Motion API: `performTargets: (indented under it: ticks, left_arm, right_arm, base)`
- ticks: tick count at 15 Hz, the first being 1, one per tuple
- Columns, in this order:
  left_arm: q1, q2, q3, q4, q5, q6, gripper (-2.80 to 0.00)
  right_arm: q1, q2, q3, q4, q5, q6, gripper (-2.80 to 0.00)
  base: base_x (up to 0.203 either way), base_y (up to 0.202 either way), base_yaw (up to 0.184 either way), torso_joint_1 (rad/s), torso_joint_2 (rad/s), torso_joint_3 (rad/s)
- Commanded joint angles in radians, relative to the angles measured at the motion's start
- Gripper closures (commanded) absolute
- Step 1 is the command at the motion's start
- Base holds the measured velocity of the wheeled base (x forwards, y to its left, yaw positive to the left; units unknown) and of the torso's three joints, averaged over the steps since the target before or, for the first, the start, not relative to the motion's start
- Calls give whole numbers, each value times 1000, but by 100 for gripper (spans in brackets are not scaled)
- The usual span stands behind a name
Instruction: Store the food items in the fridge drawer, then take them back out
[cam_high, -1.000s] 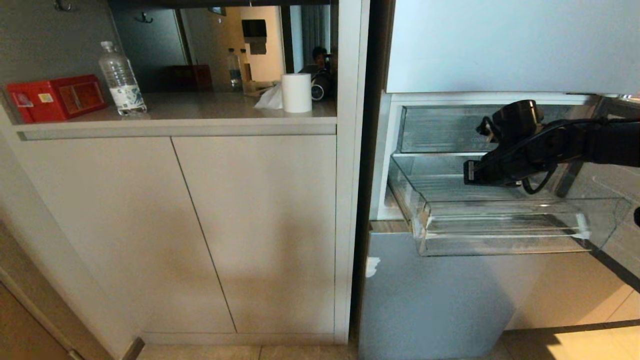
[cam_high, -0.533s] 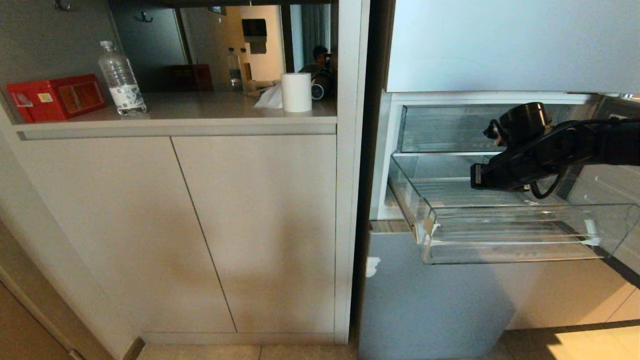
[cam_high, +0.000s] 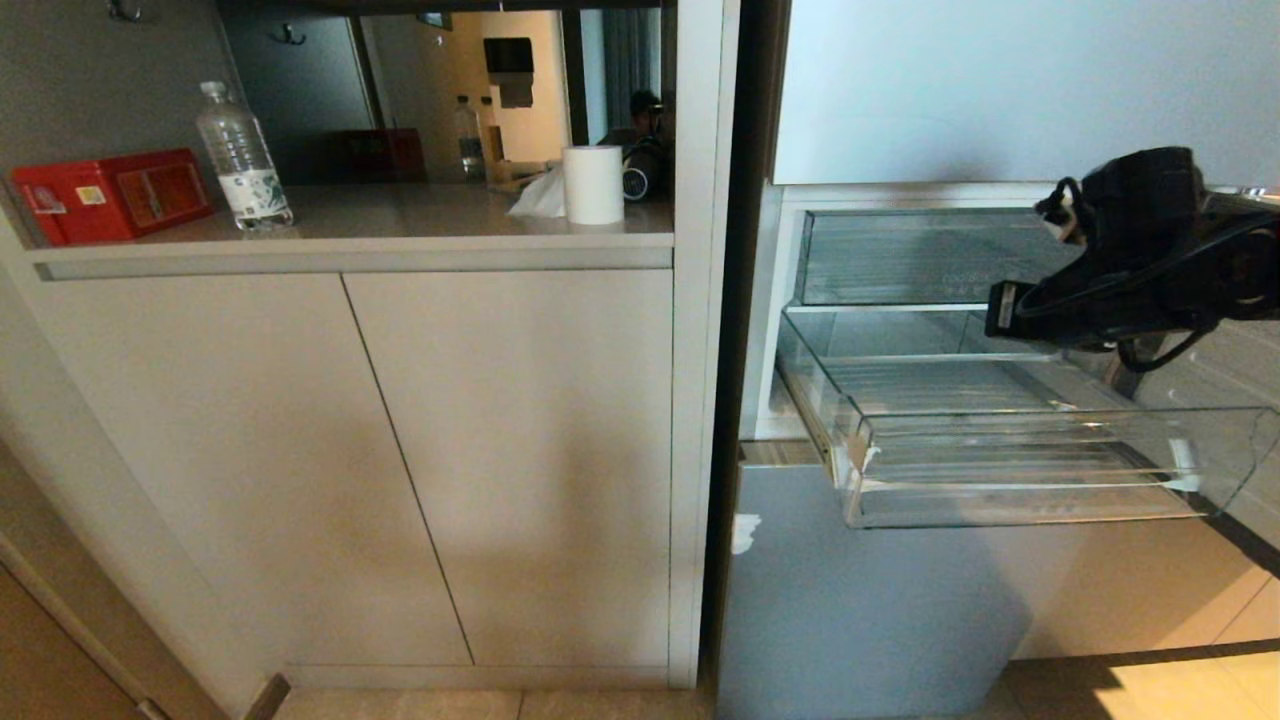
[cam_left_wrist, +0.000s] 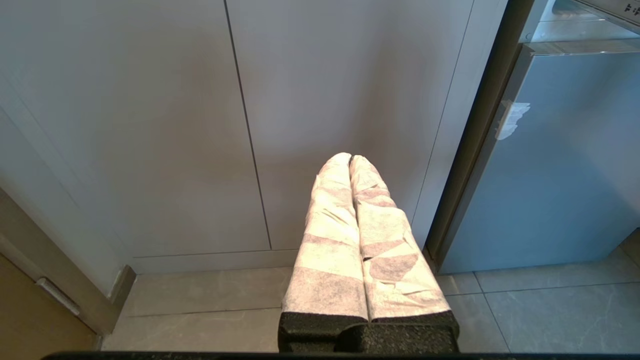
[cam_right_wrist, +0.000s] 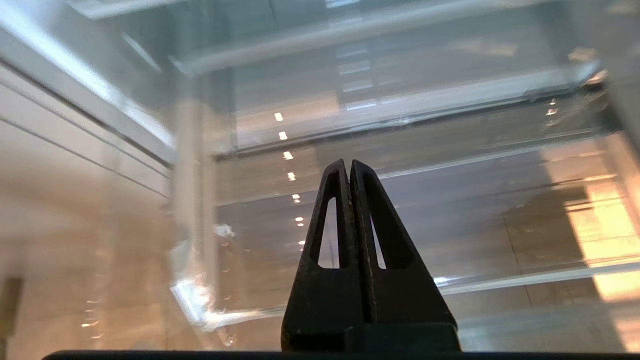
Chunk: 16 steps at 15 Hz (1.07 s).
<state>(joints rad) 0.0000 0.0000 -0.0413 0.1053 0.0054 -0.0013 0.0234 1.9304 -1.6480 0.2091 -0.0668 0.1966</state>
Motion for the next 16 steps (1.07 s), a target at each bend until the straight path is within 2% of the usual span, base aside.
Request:
performTargets:
  ticks: [1,4,8,13,16]
  left_arm:
    - [0,0,0,1,1,0,0]
    - [0,1,0,1,1,0,0]
    - [0,0,0,1,1,0,0]
    - [0,0,0,1,1,0,0]
    - [0,0,0,1,1,0,0]
  right_arm:
    - [3,-199,105,-15,14,1,0]
    - [8,-467,284,-23,71,-10,0]
    - [6,-935,582,-26,96,-45,0]
    - [1,-1507,1077,-27,7,-156,0]
    - [-2,-1714,1359,-46,-29,-226,0]
  base:
    - [0,0,0,0,0,0]
    - [0,0,0,0,0,0]
    - [0,0,0,0,0,0]
    - [0,0,0,0,0,0]
    - [0,0,0,0,0,0]
